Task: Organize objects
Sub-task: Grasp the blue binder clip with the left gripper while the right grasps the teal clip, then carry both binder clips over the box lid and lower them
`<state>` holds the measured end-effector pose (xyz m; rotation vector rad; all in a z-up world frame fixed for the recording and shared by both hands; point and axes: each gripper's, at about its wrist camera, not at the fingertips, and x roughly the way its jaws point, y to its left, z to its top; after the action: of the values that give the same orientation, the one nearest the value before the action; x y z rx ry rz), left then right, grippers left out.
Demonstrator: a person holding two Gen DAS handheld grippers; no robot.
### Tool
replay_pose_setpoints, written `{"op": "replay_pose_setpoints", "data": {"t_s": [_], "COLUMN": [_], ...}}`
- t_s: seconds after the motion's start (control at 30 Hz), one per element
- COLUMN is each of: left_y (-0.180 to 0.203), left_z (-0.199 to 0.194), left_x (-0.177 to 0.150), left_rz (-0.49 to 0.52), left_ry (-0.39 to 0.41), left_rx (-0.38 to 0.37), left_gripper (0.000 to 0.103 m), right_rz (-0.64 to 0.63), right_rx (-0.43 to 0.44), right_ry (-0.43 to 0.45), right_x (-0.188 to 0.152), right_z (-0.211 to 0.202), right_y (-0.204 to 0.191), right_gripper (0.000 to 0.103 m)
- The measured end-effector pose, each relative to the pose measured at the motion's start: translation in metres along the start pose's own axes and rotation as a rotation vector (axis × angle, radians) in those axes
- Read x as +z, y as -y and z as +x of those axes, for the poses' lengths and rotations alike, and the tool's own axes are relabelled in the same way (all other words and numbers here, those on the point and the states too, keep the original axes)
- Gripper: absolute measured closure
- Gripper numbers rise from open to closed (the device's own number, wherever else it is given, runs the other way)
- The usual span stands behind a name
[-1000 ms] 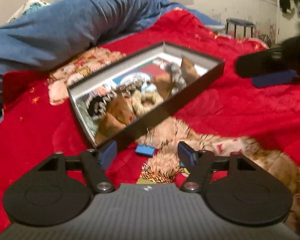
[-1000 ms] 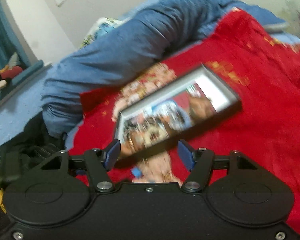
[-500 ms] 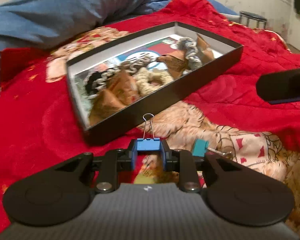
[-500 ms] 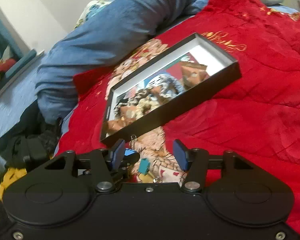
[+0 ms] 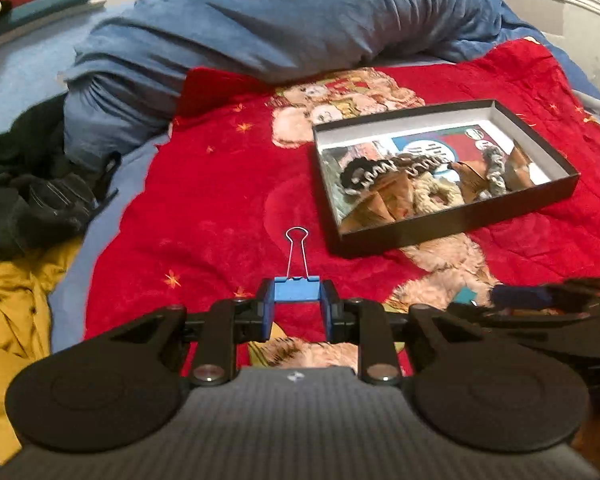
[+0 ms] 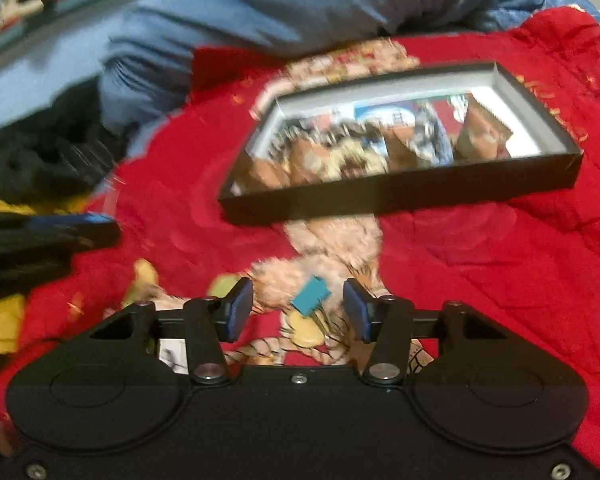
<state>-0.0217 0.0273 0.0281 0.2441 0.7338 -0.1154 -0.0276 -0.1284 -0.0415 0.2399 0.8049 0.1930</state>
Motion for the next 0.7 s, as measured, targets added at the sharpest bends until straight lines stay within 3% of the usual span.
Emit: {"op": "replay_pose_setpoints", "data": {"t_s": [0.17,0.27,0.43,0.47,0.7], "left_y": [0.002,0.004,0.005,0.005,0.007], "left_z": [0.014,0.028,0.032,0.032,0.034], "left_x": [0.0,0.0,0.002,0.003,0.004], "left_rz": [-0.015,-0.033,-0.062,-0.059,-0.061], "left_ry": [-0.036,-0.071,-0.078,-0.073,-0.075], "left_rx": [0.012,0.035,0.028,0.03,0.03], "left_gripper": [0.076,0.076,0.076,0.076,0.076], "right_rz": [0.038,0.036,0.043,0.047,0.082], "right_rx": [0.014,-0.012,-0.013,-0.015,-0.009], "right_ry": [-0.034,-0.005,0.009,0.013,0.008], "right_x": [-0.006,-0.007,-0.008,-0.008,-0.007], "right_z": [0.022,0.029,0.029,0.028,0.025], "right_y": [0.002,0.0,0.0,0.0,0.003], "right_gripper": [0.07,0.08,0.081,0.088,0.088]}}
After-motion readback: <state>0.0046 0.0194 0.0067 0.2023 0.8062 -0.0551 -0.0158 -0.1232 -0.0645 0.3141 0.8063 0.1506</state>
